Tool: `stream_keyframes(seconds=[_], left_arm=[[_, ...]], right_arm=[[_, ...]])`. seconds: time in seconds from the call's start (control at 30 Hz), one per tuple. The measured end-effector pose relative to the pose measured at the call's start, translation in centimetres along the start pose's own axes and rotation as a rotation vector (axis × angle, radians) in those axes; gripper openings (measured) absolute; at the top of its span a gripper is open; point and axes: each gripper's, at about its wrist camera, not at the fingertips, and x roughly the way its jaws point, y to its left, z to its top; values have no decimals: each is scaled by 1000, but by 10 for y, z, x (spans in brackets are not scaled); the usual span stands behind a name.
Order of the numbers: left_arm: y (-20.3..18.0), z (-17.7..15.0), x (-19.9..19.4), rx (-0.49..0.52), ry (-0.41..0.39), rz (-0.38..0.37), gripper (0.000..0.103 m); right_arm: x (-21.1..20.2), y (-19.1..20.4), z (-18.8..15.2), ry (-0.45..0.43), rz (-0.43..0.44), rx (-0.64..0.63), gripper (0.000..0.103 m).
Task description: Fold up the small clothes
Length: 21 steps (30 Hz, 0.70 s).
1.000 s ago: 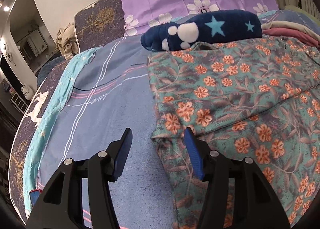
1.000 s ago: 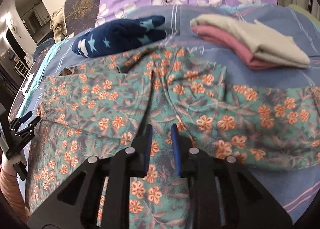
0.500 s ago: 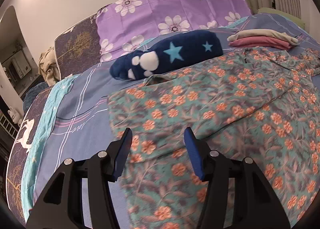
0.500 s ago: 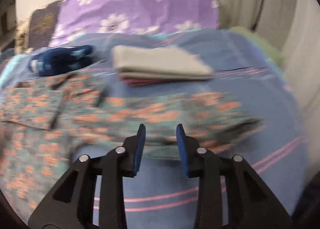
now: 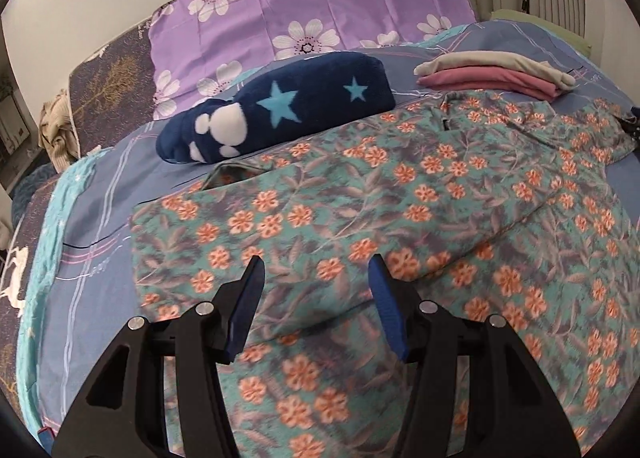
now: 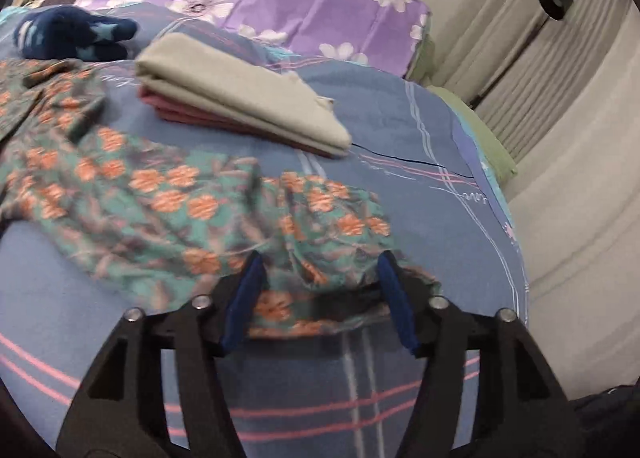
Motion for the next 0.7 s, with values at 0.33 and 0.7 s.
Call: stream_keyframes(seconds=[0.33, 0.7], left_arm=[[-1, -3, 31, -50, 50, -71, 57], [21, 0, 2, -205, -23, -352, 57]], right_arm=[[-34, -61, 23, -16, 560, 623, 9], [-120, 148, 94, -95, 1031, 266, 9]])
